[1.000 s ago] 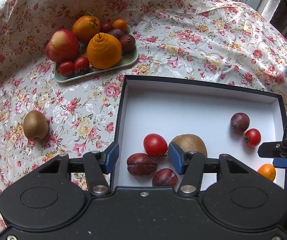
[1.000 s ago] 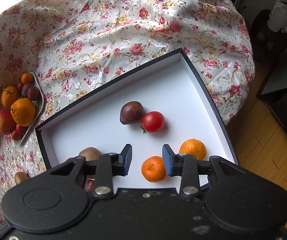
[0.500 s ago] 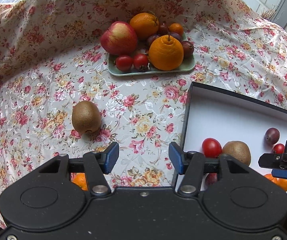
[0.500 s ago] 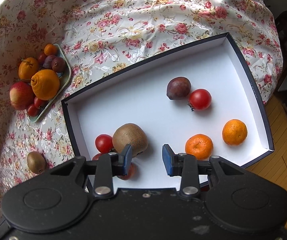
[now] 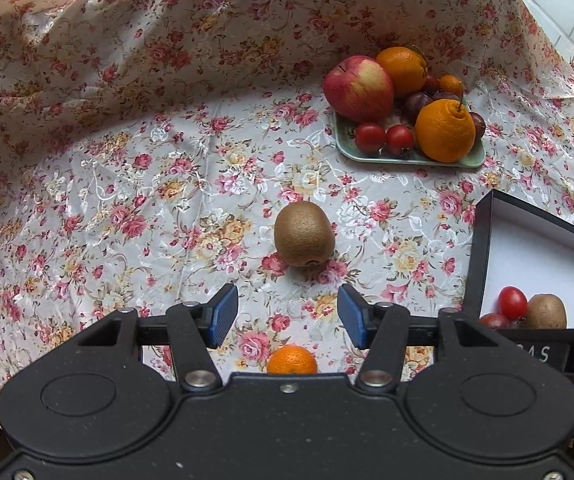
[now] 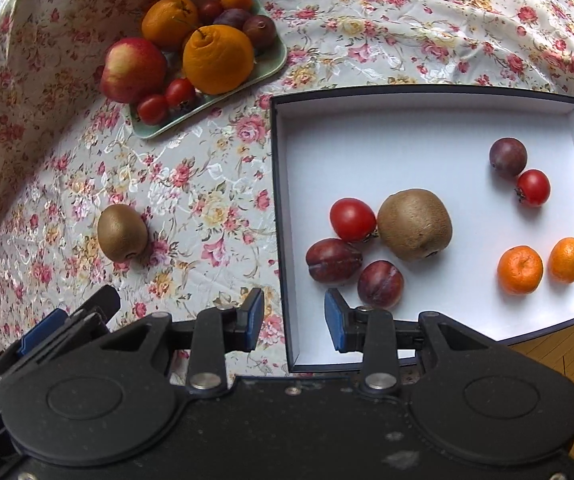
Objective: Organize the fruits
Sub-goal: 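Move both open tools back over the remaining kiwi and mandarin, then close the right tool on the mandarin while the left tool approaches the remaining kiwi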
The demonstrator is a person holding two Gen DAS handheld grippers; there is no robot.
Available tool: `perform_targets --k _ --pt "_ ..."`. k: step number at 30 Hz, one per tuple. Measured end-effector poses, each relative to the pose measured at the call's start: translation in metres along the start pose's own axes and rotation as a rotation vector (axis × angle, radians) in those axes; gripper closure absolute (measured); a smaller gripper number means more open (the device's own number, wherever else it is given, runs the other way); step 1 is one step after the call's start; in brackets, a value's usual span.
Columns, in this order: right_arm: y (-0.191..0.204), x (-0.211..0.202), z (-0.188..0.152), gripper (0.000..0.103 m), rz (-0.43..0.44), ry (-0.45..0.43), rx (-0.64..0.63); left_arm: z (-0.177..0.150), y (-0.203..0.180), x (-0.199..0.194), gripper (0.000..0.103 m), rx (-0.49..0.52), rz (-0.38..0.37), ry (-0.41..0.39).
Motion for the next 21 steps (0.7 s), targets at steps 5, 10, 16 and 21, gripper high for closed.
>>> perform_targets --k 5,10,16,21 --pt "0.046 0.012 -0.016 0.066 -0.008 0.019 -0.104 -0.001 0.03 -0.002 0.043 -0.036 0.005 -0.003" --pt "0.082 0.026 -0.035 0.066 -0.018 0.04 -0.19 0.0 0.063 0.0 0.043 -0.093 0.009 0.005" --pt "0.108 0.042 -0.046 0.066 -0.043 0.064 -0.257 0.001 0.09 0.0 0.043 -0.154 -0.006 0.012" --pt "0.122 0.052 -0.051 0.066 -0.059 0.071 -0.281 0.0 0.101 0.0 0.043 -0.164 -0.016 0.015"
Point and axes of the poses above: each gripper's, at about its wrist camera, not at the fingertips, and x roughly the way its jaws point, y to its left, z to its top, the point moved 2 cm from there along x, roughly the way its jaws point, and after that the axes turned 2 degrees about y, right-handed, at the moved point
